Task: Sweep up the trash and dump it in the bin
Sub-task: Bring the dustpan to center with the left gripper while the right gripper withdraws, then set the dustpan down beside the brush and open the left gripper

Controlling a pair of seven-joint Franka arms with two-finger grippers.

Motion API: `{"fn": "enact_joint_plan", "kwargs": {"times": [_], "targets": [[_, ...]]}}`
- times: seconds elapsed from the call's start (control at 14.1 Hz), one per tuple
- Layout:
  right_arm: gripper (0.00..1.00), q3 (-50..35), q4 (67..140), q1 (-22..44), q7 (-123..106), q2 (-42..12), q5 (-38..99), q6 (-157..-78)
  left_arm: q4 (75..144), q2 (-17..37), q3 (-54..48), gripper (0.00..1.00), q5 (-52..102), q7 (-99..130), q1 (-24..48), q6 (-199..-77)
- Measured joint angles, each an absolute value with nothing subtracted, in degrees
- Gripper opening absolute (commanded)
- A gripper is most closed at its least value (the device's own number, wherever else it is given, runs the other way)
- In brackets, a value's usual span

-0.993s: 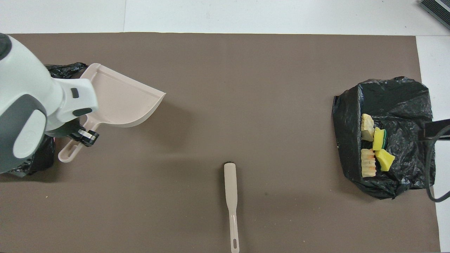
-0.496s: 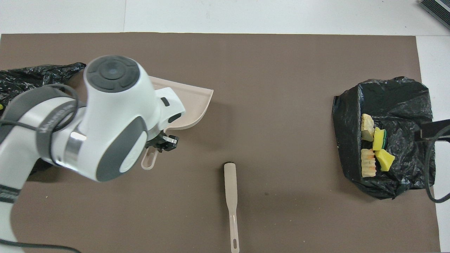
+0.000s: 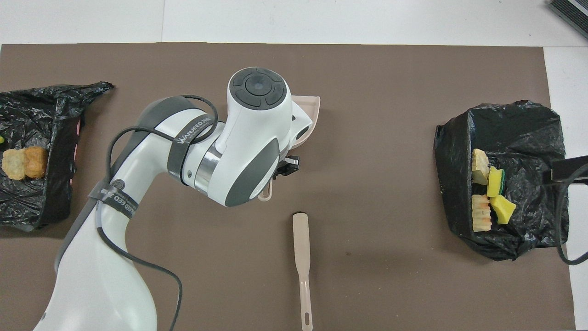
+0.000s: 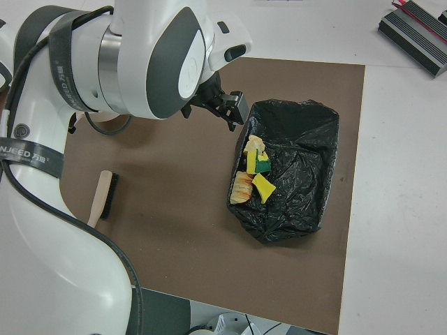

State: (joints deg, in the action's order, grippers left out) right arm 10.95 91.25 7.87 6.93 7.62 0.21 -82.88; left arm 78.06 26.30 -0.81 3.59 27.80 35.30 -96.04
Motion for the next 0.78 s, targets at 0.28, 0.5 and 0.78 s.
{"fn": "enact_joint_plan", "kwargs": {"times": [0.28, 0.5, 0.78], "targets": [[1.00, 10.91, 91.41, 7.86, 6.93, 7.68, 0.20, -82.94, 77.47, 29.09, -0.73, 0.00, 3.74, 33.16, 36.88, -101.83], [1.00, 10.93, 91.54, 7.56, 6.93, 7.68, 0.18, -83.70, 77.44, 33.47, -0.62, 0.00, 3.74, 35.98, 39.13, -106.12], [1.00, 10.93, 91.55, 7.11, 6.93, 7.68, 0.18, -83.88, 77.26, 34.80, -0.44, 1.00, 3.51, 36.39, 39.99, -108.16]]}}
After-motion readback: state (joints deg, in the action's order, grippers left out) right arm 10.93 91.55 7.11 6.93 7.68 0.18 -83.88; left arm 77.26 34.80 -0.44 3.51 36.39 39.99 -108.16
